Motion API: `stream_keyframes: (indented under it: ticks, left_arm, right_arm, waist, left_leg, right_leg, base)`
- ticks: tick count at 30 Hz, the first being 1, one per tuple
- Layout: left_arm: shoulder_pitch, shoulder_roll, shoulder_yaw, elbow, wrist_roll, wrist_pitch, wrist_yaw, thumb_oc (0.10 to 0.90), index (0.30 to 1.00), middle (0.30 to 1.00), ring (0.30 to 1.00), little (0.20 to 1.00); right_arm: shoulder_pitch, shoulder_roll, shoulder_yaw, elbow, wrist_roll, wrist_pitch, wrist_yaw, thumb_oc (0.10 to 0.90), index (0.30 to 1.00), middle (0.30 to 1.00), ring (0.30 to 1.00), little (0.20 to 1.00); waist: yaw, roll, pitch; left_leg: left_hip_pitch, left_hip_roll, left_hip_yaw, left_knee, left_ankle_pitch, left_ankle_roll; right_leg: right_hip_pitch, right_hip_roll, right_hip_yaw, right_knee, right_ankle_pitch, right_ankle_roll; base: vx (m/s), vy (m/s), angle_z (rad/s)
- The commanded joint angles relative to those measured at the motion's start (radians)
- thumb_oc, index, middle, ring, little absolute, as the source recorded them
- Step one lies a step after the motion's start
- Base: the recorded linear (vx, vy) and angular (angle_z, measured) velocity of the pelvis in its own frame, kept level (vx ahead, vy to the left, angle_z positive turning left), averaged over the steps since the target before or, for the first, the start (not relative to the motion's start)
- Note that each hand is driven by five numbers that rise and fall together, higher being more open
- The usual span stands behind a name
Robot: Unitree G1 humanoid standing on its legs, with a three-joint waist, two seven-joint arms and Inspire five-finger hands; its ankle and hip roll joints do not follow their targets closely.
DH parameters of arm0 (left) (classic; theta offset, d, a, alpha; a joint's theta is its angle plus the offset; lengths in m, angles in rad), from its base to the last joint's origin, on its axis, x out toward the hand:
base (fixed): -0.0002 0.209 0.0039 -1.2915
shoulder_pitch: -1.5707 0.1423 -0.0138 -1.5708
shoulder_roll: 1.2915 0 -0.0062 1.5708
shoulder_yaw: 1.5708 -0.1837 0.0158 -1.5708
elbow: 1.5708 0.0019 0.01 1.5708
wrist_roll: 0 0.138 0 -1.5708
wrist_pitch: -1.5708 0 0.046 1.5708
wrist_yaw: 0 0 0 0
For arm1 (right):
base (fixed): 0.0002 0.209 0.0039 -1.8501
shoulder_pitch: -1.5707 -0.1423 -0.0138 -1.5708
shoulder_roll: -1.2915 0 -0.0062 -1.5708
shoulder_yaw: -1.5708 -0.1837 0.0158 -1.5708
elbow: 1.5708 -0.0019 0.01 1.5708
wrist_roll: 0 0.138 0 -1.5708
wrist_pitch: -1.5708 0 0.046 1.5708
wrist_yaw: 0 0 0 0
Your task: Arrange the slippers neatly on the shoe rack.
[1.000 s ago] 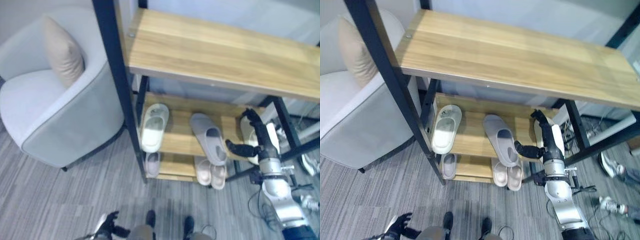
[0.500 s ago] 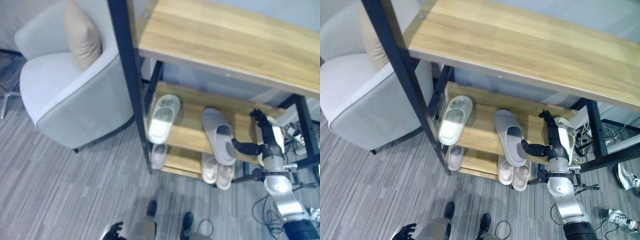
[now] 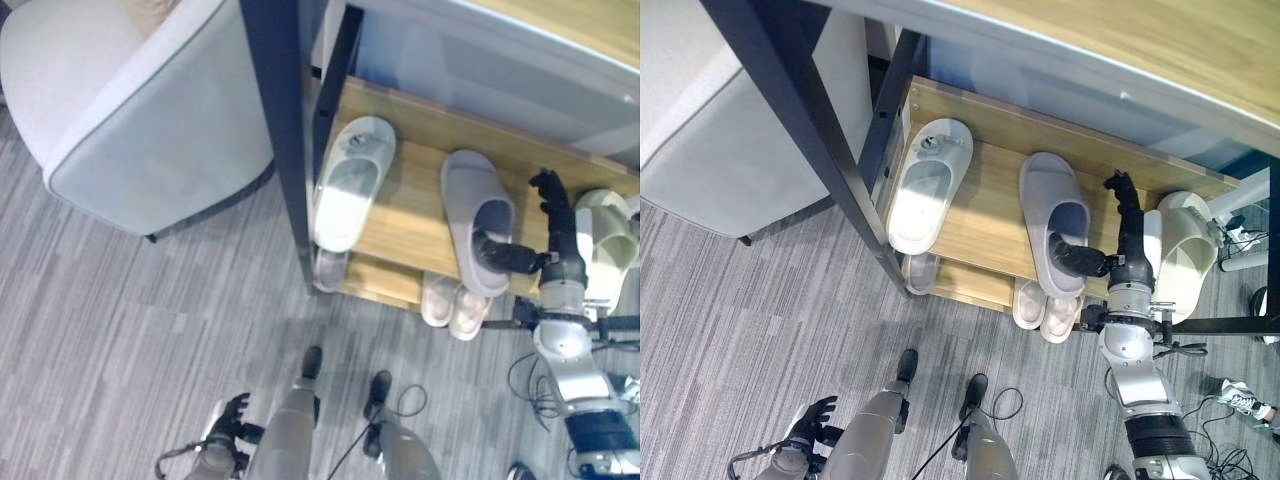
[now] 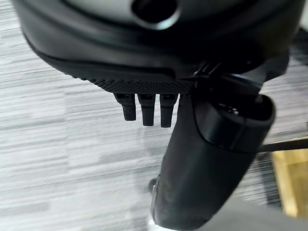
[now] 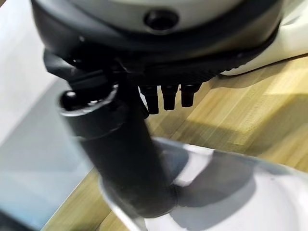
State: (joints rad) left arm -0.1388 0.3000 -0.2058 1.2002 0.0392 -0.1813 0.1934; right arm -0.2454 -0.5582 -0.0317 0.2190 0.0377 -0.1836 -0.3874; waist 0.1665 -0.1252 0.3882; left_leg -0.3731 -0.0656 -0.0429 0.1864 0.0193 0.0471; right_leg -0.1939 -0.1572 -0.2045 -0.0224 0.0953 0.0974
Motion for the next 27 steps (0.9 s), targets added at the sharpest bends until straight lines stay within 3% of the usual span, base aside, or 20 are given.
stream_keyframes:
  ticks: [1, 13, 14, 15, 27]
  left_arm:
    - [0.024, -0.003, -0.007, 0.025, -0.038, -0.018, 0.031, 0.800, 0.900, 0.900, 0.900, 0.900]
    - [0.023, -0.012, -0.045, 0.054, -0.035, -0.020, 0.011, 0.800, 0.900, 0.900, 0.900, 0.900]
    - [0.021, -0.011, -0.045, 0.057, -0.036, -0.020, 0.011, 0.800, 0.900, 0.900, 0.900, 0.900]
    - [0.019, -0.010, -0.046, 0.062, -0.039, -0.020, 0.012, 0.800, 0.900, 0.900, 0.900, 0.900]
    - [0.004, -0.018, -0.038, 0.067, -0.054, -0.020, 0.015, 0.800, 0.900, 0.900, 0.900, 0.900]
  right_arm:
    - [-0.066, -0.111, -0.084, -0.038, 0.050, -0.083, -0.049, 0.800, 0.900, 0.900, 0.900, 0.900]
    - [-0.204, -0.127, -0.025, 0.073, 0.168, -0.123, -0.032, 0.800, 0.900, 0.900, 0.900, 0.900]
    - [-0.219, -0.130, -0.018, 0.083, 0.175, -0.126, -0.034, 0.511, 0.467, 0.467, 0.467, 0.467]
    - [-0.237, -0.130, -0.009, 0.095, 0.187, -0.130, -0.033, 0.400, 0.300, 0.300, 0.300, 0.300]
    - [-0.188, -0.093, -0.008, 0.122, 0.225, -0.130, -0.003, 0.400, 0.300, 0.300, 0.300, 0.300]
  waist:
    - [0.009, 0.040, -0.059]
    - [0.023, 0.040, -0.062]
    - [0.024, 0.041, -0.061]
    - [0.027, 0.041, -0.059]
    - [0.021, 0.037, -0.055]
  left_leg:
    - [0.087, 0.011, -0.059, -0.081, -0.061, -0.027]
    - [0.085, 0.005, -0.065, -0.108, -0.048, -0.027]
    - [0.084, 0.004, -0.065, -0.108, -0.048, -0.027]
    - [0.081, 0.005, -0.065, -0.107, -0.048, -0.027]
    - [0.074, 0.002, -0.069, -0.101, -0.053, -0.025]
  right_leg:
    - [0.052, 0.008, 0.017, 0.132, -0.146, 0.048]
    - [0.045, 0.004, 0.005, 0.113, -0.134, 0.050]
    - [0.045, 0.004, 0.005, 0.110, -0.131, 0.051]
    - [0.044, 0.003, 0.003, 0.108, -0.129, 0.051]
    - [0.043, -0.001, -0.001, 0.108, -0.124, 0.054]
  base:
    - [0.00, 0.000, 0.00]
    - [0.00, 0.007, 0.03]
    - [0.00, 0.000, 0.00]
    - [0.00, 0.000, 0.00]
    - [0.00, 0.000, 0.00]
